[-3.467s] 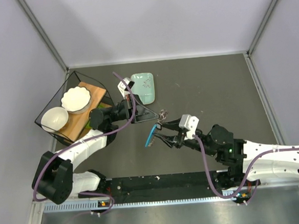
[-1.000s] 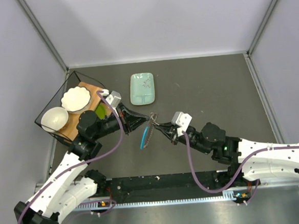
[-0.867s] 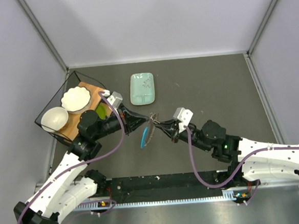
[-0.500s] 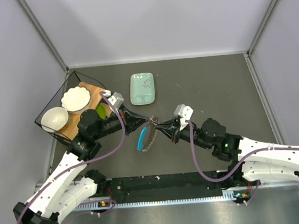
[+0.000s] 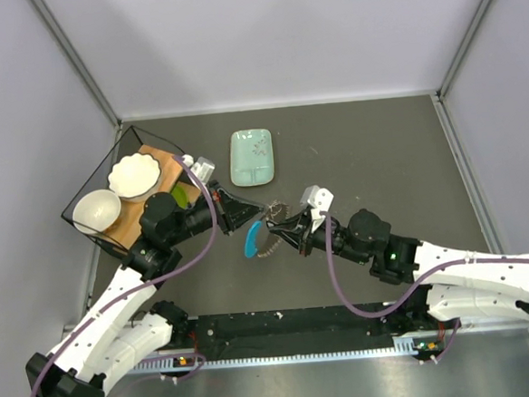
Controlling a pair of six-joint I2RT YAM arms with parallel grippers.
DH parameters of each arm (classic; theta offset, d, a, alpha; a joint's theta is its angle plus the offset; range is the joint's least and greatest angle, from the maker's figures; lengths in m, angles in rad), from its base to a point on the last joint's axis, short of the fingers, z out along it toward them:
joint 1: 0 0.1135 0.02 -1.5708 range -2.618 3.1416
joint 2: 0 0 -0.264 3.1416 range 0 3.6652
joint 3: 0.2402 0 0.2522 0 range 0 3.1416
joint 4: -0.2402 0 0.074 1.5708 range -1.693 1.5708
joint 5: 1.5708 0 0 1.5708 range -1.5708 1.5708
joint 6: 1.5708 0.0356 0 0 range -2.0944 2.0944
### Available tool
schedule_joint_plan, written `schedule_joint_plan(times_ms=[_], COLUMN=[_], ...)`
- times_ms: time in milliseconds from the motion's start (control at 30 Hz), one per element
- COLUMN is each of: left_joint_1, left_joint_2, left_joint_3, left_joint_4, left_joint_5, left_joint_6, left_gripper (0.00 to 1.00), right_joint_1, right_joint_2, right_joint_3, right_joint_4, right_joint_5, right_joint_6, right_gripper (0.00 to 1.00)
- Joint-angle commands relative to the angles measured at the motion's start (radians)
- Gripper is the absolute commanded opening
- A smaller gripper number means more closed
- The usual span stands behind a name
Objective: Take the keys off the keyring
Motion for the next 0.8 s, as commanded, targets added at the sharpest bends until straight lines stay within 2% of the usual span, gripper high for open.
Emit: schedule_joint_plan(times_ms=[0,167,433,667,767], left_joint_1=[0.016,0.016,0.016,0.016,0.016], left_joint_2=[-0.012,-0.023,-0.026,-0.055,-0.06], left_joint_3=[-0.001,-0.013,-0.028,-0.034,-0.051], left_joint_4=[0.115,0.096,0.159,0.133,0.176], left_joint_5=[-0.107,-0.163,-0.148,-0.214,-0.208], left_joint_6=[-0.068,-0.047,-0.126,-0.134,-0.18], left_gripper=[0.0,0.0,0.0,0.0,0.0], right_joint_1=[0.0,-0.001,0.0,0.0,0.0], right_joint_2=[0.008,0.036,0.083,0.106,0.117], right_joint_3=[0.054,0.072,0.083,0.101,0.097], right_joint_4=[0.065,0.078,0.101,0.125,0.13], right_joint_5=[-0.056,-0.059,-0.065,-0.07,-0.038], right_joint_6=[0.025,0.032,0.049,0.091,0.108], right_gripper=[0.0,0.0,0.0,0.0,0.0])
